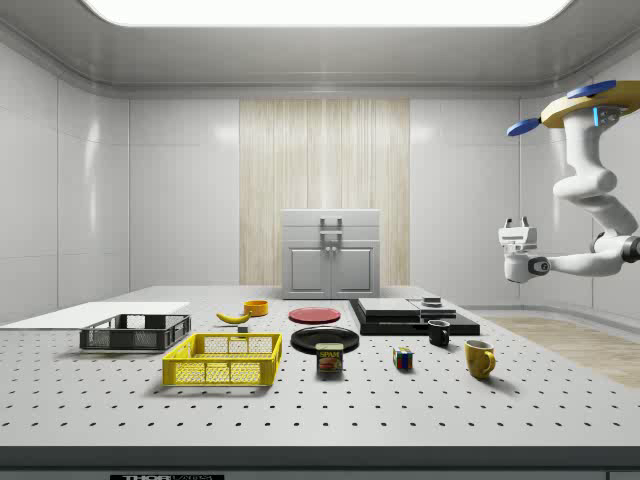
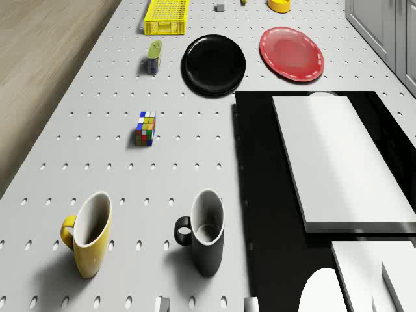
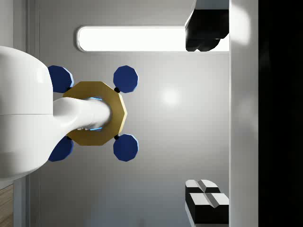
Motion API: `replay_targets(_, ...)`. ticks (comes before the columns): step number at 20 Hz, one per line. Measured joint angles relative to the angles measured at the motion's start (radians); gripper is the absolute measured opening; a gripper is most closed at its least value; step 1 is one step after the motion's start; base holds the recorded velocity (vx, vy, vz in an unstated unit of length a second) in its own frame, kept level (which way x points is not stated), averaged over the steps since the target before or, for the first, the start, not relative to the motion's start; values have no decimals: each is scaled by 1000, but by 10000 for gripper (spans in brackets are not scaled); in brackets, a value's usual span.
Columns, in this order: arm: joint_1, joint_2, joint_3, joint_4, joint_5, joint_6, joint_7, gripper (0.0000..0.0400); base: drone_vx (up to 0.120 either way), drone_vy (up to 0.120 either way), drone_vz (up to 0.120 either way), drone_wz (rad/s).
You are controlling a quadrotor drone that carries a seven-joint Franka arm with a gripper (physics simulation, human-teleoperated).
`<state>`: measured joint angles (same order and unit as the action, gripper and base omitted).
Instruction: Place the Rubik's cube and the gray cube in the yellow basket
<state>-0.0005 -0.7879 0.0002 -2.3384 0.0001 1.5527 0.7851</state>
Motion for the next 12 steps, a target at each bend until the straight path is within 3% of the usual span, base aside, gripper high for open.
replay_targets(6, -3, 25, 1, 128, 1, -98, -2, 400, 0, 0, 0, 0)
replay_targets(12, -4, 65, 3, 236, 2, -162, -2, 400, 0, 120, 0, 0)
